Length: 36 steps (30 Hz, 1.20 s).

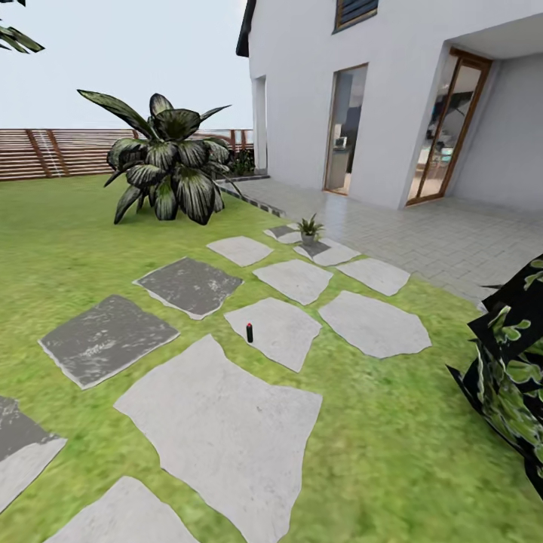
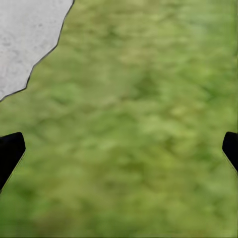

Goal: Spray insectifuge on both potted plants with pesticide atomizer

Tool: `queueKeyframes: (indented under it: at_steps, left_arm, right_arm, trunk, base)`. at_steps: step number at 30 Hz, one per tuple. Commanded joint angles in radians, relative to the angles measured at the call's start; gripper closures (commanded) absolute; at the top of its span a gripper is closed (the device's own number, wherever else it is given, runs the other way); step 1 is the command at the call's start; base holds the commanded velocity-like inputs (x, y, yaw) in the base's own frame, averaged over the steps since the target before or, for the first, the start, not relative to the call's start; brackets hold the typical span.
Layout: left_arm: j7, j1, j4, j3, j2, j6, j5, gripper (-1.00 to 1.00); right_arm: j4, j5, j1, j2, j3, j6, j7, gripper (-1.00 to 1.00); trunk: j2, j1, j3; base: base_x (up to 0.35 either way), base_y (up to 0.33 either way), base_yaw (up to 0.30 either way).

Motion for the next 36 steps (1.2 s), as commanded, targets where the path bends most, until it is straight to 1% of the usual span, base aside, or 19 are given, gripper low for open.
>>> queueKeyframes:
  at_steps: [1, 11, 17, 21, 33, 36]
  left_arm:
    - [-0.001, -0.001, 0.001, 0.003, 0.000, -0.003, 0.001, -1.00]
    - [-0.001, -0.001, 0.001, 0.003, 0.000, -0.003, 0.001, -1.00]
    - [0.000, -0.001, 0.000, 0.003, 0.000, -0.003, 0.001, -1.00]
    - [-0.001, -0.001, 0.000, 0.003, 0.000, -0.003, 0.001, -1.00]
    - [0.000, -0.001, 0.000, 0.003, 0.000, -0.003, 0.001, -1.00]
    - [0.000, -0.001, 0.001, 0.003, 0.000, -0.003, 0.001, -1.00]
  right_arm:
    - [0.001, 0.006, -0.001, 0.000, 0.000, -0.003, -0.001, -1.00]
    - [-0.001, 0.006, -0.001, 0.000, 0.000, -0.003, -0.001, -1.00]
    - [-0.001, 0.006, -0.001, 0.000, 0.000, -0.003, -0.001, -1.00]
    - [-0.001, 0.006, -0.001, 0.000, 0.000, -0.003, -0.001, -1.00]
    - [-0.001, 0.006, -0.001, 0.000, 0.000, -0.003, -0.001, -1.00]
    - [-0.002, 0.006, -0.001, 0.000, -0.001, -0.004, -0.001, -1.00]
  trunk:
    - [0.000, 0.000, -0.001]
    - [0.000, 0.000, -0.001]
    - [0.000, 0.000, -0.001]
    - [0.000, 0.000, -0.001]
    - [0.000, 0.000, -0.001]
    - [0.000, 0.000, -0.001]
  base:
    - [0.340, 0.000, 0.000]
    - [0.340, 0.000, 0.000]
    - [0.335, -0.086, 0.052]
    - [0.321, -0.119, 0.194]
    - [0.311, -0.129, 0.269]
    - [0.305, -0.141, 0.108]
